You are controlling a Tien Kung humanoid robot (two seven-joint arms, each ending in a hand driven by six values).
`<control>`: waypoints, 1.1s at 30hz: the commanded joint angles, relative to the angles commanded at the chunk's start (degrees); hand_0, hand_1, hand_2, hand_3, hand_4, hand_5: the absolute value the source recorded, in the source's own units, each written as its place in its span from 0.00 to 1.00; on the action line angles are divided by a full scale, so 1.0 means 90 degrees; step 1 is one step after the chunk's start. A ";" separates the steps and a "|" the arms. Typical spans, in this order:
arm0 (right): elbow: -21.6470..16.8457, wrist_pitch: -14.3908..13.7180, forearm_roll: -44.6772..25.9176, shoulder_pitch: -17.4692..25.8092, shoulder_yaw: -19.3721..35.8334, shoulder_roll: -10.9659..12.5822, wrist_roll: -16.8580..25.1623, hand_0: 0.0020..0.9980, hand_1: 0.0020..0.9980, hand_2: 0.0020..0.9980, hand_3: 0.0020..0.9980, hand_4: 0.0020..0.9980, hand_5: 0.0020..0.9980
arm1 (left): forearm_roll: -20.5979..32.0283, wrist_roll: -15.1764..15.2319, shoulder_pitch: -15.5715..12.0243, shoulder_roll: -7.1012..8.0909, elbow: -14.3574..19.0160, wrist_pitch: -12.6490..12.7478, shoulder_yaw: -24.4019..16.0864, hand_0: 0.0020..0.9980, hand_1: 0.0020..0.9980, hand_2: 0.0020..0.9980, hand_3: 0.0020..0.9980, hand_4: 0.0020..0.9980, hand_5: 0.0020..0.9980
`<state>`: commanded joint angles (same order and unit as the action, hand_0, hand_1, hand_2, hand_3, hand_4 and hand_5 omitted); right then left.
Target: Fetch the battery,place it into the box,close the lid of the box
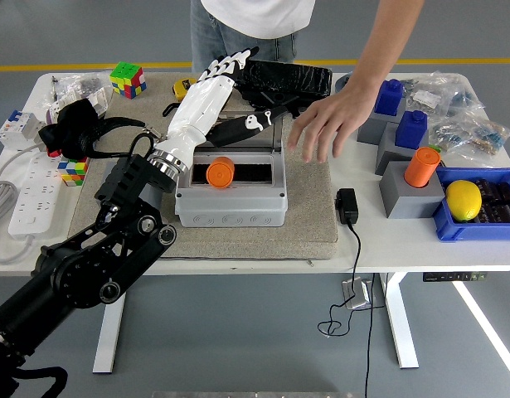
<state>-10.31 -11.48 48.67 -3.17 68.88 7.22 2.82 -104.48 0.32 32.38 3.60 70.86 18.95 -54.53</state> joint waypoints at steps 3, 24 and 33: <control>0.0000 -0.0001 0.0027 0.0005 0.0043 -0.0009 -0.0003 0.88 0.80 0.75 0.78 1.00 1.00 | 0.0225 0.0012 -0.0092 0.0023 0.0090 -0.0044 -0.0138 1.00 1.00 1.00 1.00 1.00 1.00; 0.0000 -0.0004 -0.0006 0.0005 -0.0007 0.0005 -0.0011 0.88 0.80 0.75 0.78 1.00 1.00 | 0.0168 0.0028 -0.0203 0.0058 0.0135 -0.0027 -0.0265 1.00 1.00 1.00 1.00 1.00 1.00; 0.0000 -0.0020 0.0021 0.0018 0.0021 0.0021 -0.0026 0.88 0.80 0.75 0.78 1.00 1.00 | -0.0086 -0.0118 -0.0209 0.0083 0.0129 -0.0088 -0.0200 1.00 1.00 1.00 1.00 1.00 1.00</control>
<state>-10.31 -11.66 48.87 -3.02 69.07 7.40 2.58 -105.25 -0.74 30.50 4.35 72.02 18.16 -56.34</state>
